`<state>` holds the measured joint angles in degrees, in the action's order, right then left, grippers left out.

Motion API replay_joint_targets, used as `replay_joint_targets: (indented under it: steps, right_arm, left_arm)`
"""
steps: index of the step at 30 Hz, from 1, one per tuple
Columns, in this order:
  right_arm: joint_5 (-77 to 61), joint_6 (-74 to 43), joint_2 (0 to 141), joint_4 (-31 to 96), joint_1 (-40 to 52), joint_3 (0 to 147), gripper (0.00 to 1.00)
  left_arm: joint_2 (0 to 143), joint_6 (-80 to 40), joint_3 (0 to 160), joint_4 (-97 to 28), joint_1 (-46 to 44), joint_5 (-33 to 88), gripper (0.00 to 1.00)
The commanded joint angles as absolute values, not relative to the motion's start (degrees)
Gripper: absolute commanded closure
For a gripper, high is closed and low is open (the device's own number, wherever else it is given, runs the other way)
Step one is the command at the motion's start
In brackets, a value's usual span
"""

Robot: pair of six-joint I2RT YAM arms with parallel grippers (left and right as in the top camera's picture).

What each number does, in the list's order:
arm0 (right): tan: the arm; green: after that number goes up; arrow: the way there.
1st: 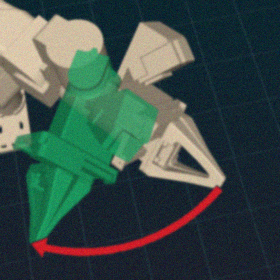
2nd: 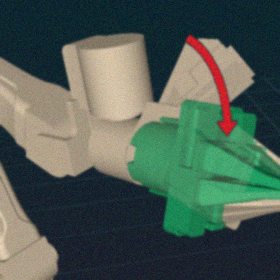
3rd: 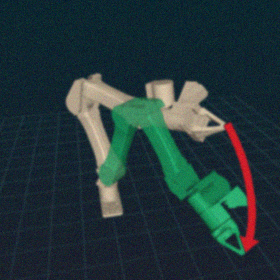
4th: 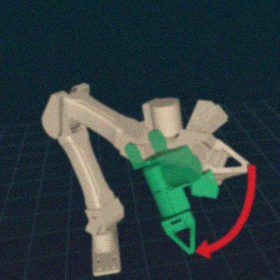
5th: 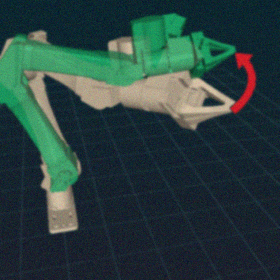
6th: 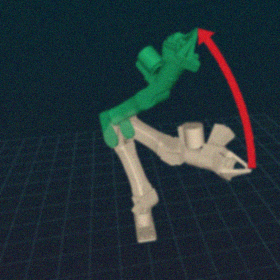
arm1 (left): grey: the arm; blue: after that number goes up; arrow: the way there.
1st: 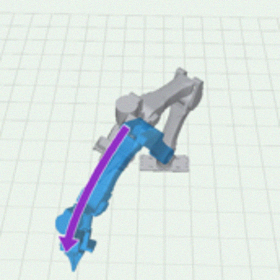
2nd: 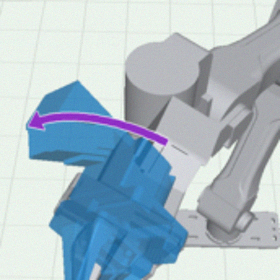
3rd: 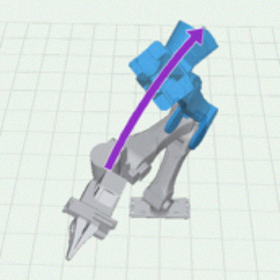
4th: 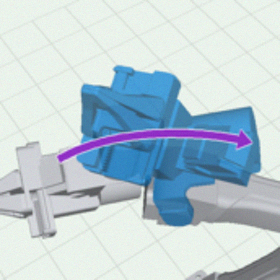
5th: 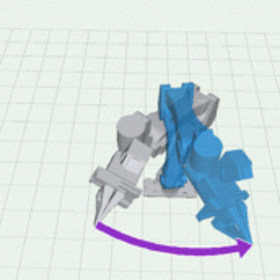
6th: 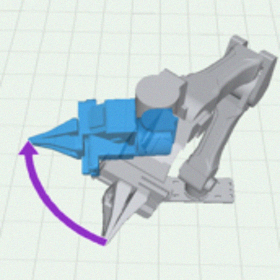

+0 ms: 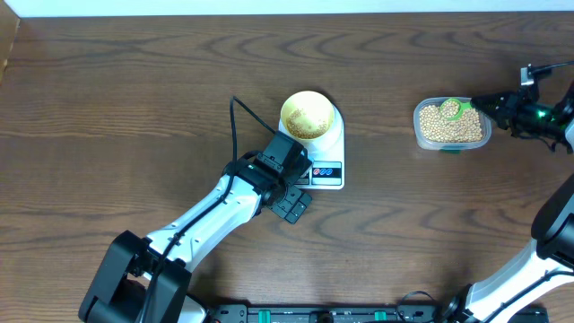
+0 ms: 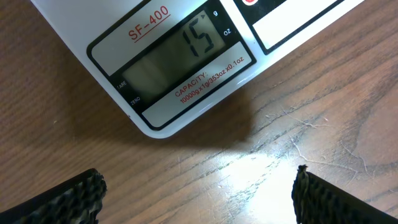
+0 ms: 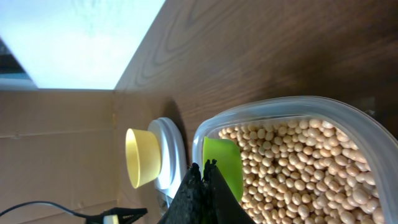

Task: Scoop item into bowl and weigh 50g on scale
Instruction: 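Carry the filled scoop over the yellow bowl with the right gripper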

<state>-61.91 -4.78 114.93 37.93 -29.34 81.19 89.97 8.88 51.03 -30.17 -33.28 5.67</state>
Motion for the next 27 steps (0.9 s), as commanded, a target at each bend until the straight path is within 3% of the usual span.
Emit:
replay_joint_targets:
  steps: [1, 12, 27]
  right_arm:
    - [-65.49, -5.28, 115.46, 37.67, -29.69, 80.84, 0.99]
    - [-74.19, -5.32, 115.46, 36.01, -29.69, 80.84, 0.99]
    - [-75.2, -6.66, 115.46, 35.09, -26.76, 80.84, 0.99]
  left_arm:
    - [90.35, 9.37, 50.83, -30.33, -33.3, 5.56, 0.02]
    - [90.35, 9.37, 50.83, -30.33, -33.3, 5.56, 0.02]
    - [90.35, 9.37, 50.83, -30.33, -33.3, 5.56, 0.02]
